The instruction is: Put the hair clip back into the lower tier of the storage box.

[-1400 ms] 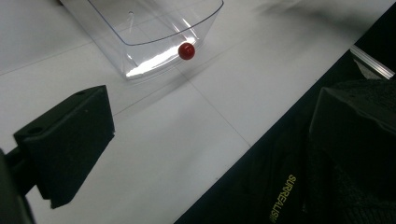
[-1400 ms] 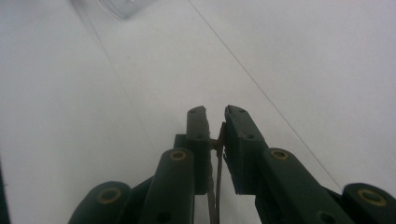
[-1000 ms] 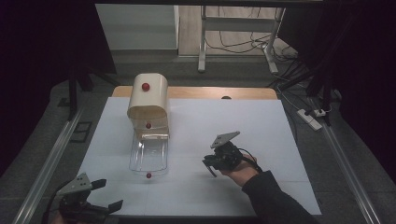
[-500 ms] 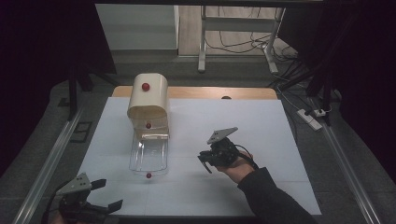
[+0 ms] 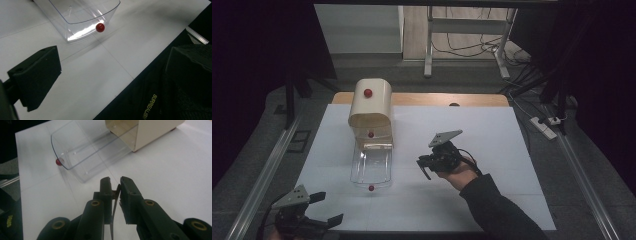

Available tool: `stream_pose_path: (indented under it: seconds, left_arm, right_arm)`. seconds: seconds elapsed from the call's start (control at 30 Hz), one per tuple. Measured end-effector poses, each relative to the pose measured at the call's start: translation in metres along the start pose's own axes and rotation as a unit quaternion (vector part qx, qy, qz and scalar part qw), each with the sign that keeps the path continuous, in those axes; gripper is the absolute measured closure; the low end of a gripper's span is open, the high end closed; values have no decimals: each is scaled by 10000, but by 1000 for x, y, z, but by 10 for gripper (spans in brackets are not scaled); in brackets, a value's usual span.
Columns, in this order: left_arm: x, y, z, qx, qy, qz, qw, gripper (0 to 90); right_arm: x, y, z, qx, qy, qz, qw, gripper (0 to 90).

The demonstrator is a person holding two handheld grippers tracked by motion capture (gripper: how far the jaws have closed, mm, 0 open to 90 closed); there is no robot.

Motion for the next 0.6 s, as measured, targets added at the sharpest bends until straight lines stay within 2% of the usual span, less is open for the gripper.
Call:
stream_pose_path:
  seconds: [0.3,0.6]
  left_arm:
    - [0,0,0,-2,-7,-1,10000,2]
    - [0,0,-1,-9,-19,0,10000,2]
  right_arm:
    - [5,17,0,9,92,189,9998,794]
    - [9,34,1,121,190,367,9991,794]
Point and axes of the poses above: each handheld gripper's, and its own axes: x roughly forward along the jaws, y roughly out of its top, z roughly to its right, the point moved 4 cm from there along x, roughly forward along the jaws, and after that the axes turned 1 degree about x, right-handed, at the moved point
